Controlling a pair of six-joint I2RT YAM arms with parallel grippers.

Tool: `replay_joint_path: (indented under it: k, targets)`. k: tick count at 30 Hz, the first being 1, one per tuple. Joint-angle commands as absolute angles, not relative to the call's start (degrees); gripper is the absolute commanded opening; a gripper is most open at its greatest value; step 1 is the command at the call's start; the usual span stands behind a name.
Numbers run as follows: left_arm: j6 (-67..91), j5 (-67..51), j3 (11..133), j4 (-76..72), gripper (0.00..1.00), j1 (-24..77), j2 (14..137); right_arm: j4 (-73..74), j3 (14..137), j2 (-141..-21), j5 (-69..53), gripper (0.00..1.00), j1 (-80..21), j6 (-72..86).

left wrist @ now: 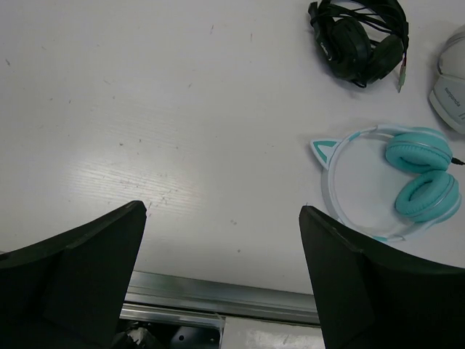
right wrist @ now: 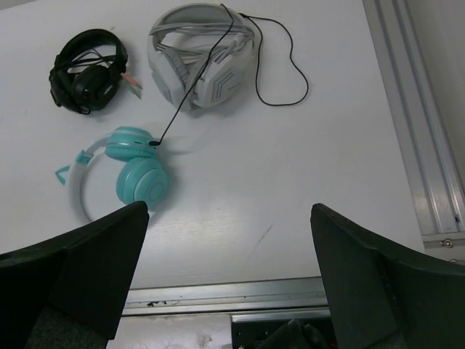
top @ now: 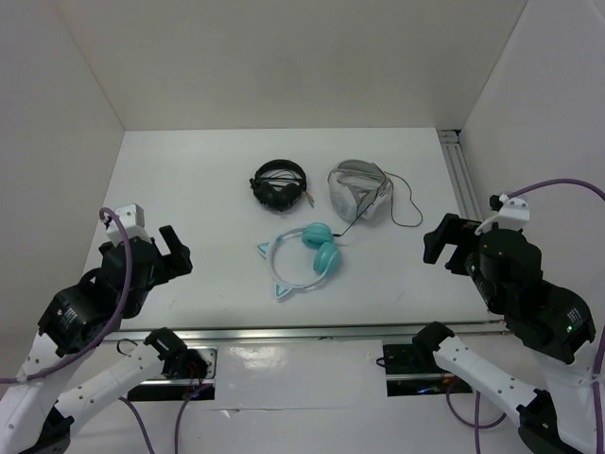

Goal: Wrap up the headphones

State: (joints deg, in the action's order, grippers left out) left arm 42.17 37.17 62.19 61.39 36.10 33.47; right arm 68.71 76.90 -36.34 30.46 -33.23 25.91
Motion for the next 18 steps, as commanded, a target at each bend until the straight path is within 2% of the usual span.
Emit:
replay_joint_path:
  k: [1, 12, 16, 18]
  targets:
    - [41.49, 37.88, 62.05, 59.24, 1.00, 36.12, 32.78, 69.08, 78.66, -36.21, 32.61, 1.00, -33.57, 26.19]
    - [40.33, 25.76, 59.16, 53.18, 1.00, 36.12, 36.56, 67.77, 77.43, -38.32, 32.96, 1.00, -33.57, 26.81]
    - [42.89, 18.12, 54.26, 45.03, 1.00, 36.12, 40.68, 64.52, 74.45, -38.32, 30.33, 1.00, -33.57, 26.81]
    - [43.67, 11.80, 50.82, 36.07, 1.00, 36.12, 43.49, 62.32, 73.13, -38.32, 27.70, 1.00, -33.57, 26.28]
